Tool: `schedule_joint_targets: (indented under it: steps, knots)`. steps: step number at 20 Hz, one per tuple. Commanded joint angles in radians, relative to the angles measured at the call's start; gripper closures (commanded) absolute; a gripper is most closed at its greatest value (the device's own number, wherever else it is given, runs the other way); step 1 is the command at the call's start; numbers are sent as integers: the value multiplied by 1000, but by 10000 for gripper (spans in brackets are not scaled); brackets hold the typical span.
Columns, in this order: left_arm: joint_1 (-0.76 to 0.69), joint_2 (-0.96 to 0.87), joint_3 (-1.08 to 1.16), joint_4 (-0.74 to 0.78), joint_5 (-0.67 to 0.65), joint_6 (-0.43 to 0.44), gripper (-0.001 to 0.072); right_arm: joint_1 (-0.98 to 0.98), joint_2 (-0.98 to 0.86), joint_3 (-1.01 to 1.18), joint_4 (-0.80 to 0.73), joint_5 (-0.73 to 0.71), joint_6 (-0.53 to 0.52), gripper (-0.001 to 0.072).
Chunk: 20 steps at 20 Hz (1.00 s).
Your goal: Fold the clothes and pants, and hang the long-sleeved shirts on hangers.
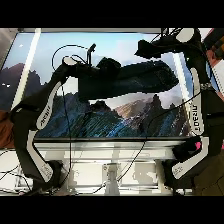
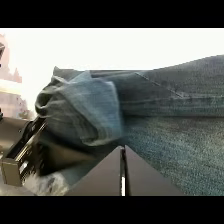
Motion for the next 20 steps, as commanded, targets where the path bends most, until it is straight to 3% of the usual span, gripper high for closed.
schedule_joint_targets:
  steps: [1, 8, 10, 12, 15, 18, 20]
  knots:
    - [-7, -8, 0, -76, -5, -7, 0, -1, 2, 0, -11, 21, 0, 678]
    - [124, -8, 0, -314, -202, -13, 7, -1, 2, 0, -11, 56, 0, 678]
    - [216, -3, 0, -322, -286, 5, 33, -2, 2, 0, -12, 62, -1, 678]
    - [316, 15, 1, -291, -357, 42, 119, -2, 2, 0, -24, 63, -1, 678]
    - [439, 87, 1, -23, -372, 42, 203, -2, 2, 0, -63, 62, -1, 678]
    - [483, 158, 1, 412, -372, -16, 203, -2, 2, 0, -89, 62, -1, 678]
    - [478, 158, -1, 595, -370, -77, 195, -2, 2, 0, -90, 53, -1, 678]
